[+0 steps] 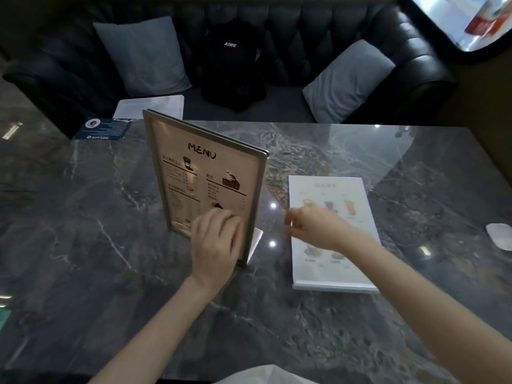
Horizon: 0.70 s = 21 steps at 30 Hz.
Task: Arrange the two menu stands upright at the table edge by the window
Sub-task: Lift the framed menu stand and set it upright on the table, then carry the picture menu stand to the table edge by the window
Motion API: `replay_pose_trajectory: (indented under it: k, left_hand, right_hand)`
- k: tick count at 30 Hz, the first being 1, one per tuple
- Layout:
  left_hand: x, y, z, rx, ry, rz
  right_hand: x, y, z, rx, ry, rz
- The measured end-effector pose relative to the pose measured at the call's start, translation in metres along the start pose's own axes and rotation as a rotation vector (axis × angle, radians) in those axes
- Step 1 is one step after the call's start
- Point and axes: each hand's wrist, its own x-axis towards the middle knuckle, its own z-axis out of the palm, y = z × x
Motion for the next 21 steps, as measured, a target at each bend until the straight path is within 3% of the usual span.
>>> replay_pose_trajectory:
  k: [4,8,11,14,21]
  left_hand:
    - [-0.012,0.043,0.025,0.001,-0.071,0.095]
    - [-0.018,0.074,0.064,0.1,-0.425,-0.063]
    - [-0.019,0.095,0.086,0.072,-0.746,-0.331]
    - [-0.024,0.11,0.105,0.001,-0.875,-0.543]
    - [-0.025,0.109,0.12,-0.53,-0.729,-1.299]
  right_hand:
    - [-0.025,0.068,-0.007,0.024,-0.005,0.177]
    - [-0.056,0.128,0.017,0.135,0.036,0.38]
    - [-0.069,0.16,0.045,0.188,-0.014,0.536]
    - [-0.074,0.181,0.065,0.393,-0.053,0.627]
    - [-0.074,0.194,0.081,0.918,-0.064,0.73]
